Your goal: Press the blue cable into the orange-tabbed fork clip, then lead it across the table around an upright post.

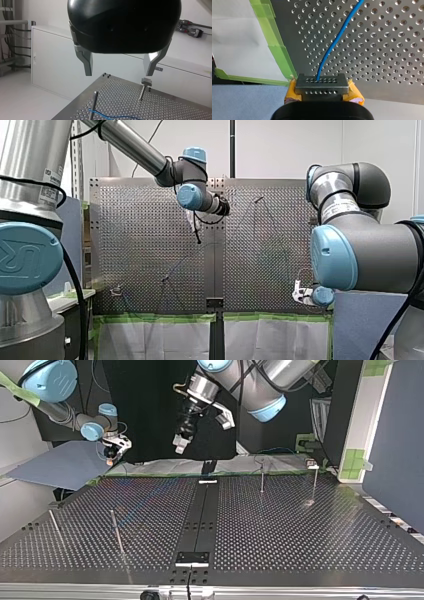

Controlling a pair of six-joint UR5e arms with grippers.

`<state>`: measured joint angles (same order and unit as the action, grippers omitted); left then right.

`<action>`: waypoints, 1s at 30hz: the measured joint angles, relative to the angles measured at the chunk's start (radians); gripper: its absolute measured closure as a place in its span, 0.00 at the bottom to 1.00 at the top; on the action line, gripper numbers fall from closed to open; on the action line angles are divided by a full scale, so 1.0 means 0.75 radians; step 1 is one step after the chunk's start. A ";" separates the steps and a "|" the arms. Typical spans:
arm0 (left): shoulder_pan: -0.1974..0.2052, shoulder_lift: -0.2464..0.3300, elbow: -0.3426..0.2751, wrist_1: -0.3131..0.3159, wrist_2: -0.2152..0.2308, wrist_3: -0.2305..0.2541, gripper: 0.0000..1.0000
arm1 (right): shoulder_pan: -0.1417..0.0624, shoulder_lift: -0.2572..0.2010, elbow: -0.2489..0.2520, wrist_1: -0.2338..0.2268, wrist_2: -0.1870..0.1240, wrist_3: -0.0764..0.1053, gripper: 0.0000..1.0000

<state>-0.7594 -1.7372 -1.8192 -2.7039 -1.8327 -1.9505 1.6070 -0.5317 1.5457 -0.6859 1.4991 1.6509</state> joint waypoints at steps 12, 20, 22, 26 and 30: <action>-0.005 0.000 -0.144 0.144 -0.004 0.001 0.00 | 0.002 0.000 0.000 0.000 -0.002 0.000 1.00; -0.006 0.000 -0.240 0.240 -0.004 0.001 0.00 | 0.002 0.000 0.000 0.000 -0.002 0.000 1.00; -0.006 0.000 -0.265 0.265 -0.006 0.001 0.00 | 0.002 0.000 0.000 0.000 -0.003 0.000 1.00; -0.006 0.000 -0.323 0.319 -0.013 0.001 0.00 | 0.002 0.000 0.000 0.000 -0.004 0.000 1.00; -0.006 0.000 -0.375 0.338 -0.015 0.001 0.00 | 0.002 0.000 0.000 0.000 -0.005 0.000 1.00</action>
<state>-0.7640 -1.7371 -2.1007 -2.4502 -1.8442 -1.9496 1.6084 -0.5317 1.5458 -0.6859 1.4950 1.6508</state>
